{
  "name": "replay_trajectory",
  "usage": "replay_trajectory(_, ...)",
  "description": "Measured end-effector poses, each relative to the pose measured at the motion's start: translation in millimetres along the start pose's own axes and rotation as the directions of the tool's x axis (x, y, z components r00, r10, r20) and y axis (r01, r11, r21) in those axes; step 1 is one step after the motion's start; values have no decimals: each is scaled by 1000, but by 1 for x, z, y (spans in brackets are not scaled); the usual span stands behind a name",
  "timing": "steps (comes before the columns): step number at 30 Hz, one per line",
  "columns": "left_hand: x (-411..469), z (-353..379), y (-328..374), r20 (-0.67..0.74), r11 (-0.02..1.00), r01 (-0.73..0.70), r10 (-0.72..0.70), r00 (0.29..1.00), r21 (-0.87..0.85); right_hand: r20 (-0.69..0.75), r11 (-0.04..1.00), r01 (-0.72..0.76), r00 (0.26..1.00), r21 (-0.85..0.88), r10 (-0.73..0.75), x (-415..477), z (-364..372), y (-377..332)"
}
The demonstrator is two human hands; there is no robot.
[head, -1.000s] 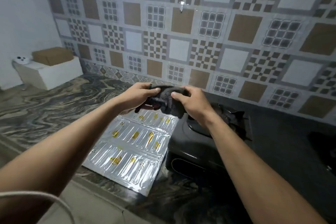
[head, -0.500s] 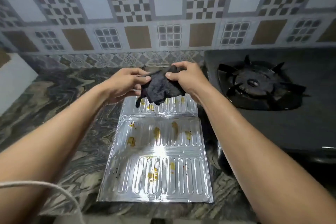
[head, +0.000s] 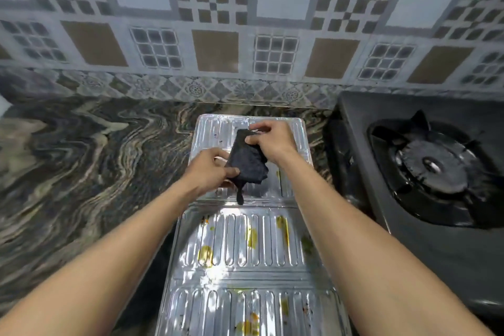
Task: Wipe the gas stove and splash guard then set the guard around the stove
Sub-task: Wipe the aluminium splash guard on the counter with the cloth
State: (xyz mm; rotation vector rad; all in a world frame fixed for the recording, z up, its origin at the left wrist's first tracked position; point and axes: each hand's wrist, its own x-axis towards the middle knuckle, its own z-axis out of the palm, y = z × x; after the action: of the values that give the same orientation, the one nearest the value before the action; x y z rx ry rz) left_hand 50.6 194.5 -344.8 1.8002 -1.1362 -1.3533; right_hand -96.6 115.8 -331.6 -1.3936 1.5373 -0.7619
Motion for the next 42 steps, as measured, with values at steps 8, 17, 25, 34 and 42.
replay_trajectory(8, 50, -20, -18, -112, 911, -37, 91, 990, 411, 145, 955, 139, 984, -264, -103, 63, 52, -8)
replay_trajectory(17, 129, -113, -17, 247, 251, -296, 209, 946, 922, 196, 708, 457, 885, -539, -422, 73, 101, 8)
replay_trajectory(25, 166, -125, -18, 380, 151, -376, 1, 925, 914, 350, 473, 526, 841, -707, -413, 52, 123, 51)
replay_trajectory(34, 173, -127, -24, 428, 146, -421, -24, 903, 895, 427, 399, 554, 827, -730, -366, 61, 128, 58)
replay_trajectory(42, 170, -126, -21, 422, 166, -409, -52, 905, 897, 386, 454, 513, 855, -729, -346, 91, 120, 52)
